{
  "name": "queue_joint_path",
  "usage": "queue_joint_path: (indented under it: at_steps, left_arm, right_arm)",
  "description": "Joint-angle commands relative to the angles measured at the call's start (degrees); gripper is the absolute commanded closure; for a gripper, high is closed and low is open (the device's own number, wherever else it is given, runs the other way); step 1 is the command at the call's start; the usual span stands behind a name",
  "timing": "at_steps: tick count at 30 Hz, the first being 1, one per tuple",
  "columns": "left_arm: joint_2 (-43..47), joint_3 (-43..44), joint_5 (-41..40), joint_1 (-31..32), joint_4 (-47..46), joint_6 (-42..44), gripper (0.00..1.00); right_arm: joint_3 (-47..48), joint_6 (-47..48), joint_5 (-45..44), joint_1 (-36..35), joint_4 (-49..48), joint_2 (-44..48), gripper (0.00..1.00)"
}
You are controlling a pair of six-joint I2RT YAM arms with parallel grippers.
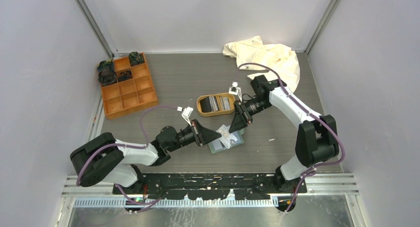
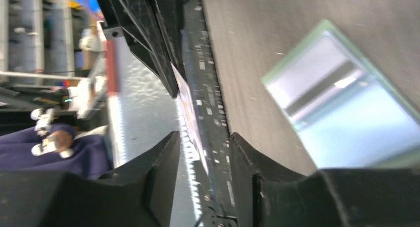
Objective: Put the credit cards into the card holder
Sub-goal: Pick up the credit card from the storage box, then insert the credit card into the card holder.
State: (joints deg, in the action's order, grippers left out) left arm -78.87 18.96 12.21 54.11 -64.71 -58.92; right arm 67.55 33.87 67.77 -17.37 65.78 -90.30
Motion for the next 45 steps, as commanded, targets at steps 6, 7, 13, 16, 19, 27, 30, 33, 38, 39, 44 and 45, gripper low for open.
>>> queue_joint_path:
  at_steps: [6,7,13,16,19,27,30,33,38,39,44,45]
  left_arm:
    - [0.6,-6.9,-9.3,-0.9,3.8,-8.8,1.00]
    - [0.7,-6.9,-9.7,-0.9,4.7,-8.9,1.00]
    - [3.7,-6.2,-14.0,-0.9,14.1,-7.9,1.00]
    - [4.5,-6.3,-16.0,-0.9,16.6,-7.1,1.00]
    - [4.1,-6.3,-17.0,-0.8,16.2,-6.5,1.00]
    - [-3.3,-4.2,-12.6,-3.0,10.8,-8.3,1.00]
    - [-7.6,-3.9,-9.0,-4.4,6.3,-10.0,1.00]
    - [-11.6,-3.2,-7.4,-5.2,1.9,-11.2,1.00]
    - [-15.1,-1.9,-6.8,-5.6,-0.1,-11.6,1.00]
    - [-15.4,-1.9,-6.9,-5.7,-0.2,-11.7,1.00]
    - [-17.9,-2.0,-6.7,-5.9,-0.4,-12.2,1.00]
    - [-18.5,-2.0,-6.6,-5.8,-0.9,-12.5,1.00]
  right_arm:
    - [-10.0,8.5,-23.1,2.1,-18.4,16.4,0.03]
    - [-11.3,14.6,-22.7,2.1,-17.3,15.4,0.01]
    - [-13.7,24.9,-27.9,-0.6,-20.4,9.9,0.00]
    - [-14.2,23.8,-31.6,-2.1,-26.9,6.8,0.00]
    - [-12.6,23.9,-34.3,-3.8,-28.0,2.4,0.00]
    - [-14.1,33.0,-40.4,-7.6,-29.2,-1.0,0.01]
    - [-14.4,35.4,-41.8,-9.0,-28.3,-2.1,0.01]
    - [-13.3,36.2,-42.6,-10.1,-25.8,-4.0,0.08]
    - [-12.2,35.5,-42.4,-10.9,-23.2,-5.7,0.21]
    - [-12.3,35.3,-42.4,-10.9,-23.3,-5.7,0.21]
    - [-12.2,34.1,-42.4,-10.9,-22.9,-5.3,0.22]
    - [-12.0,33.8,-42.3,-10.9,-22.8,-5.4,0.22]
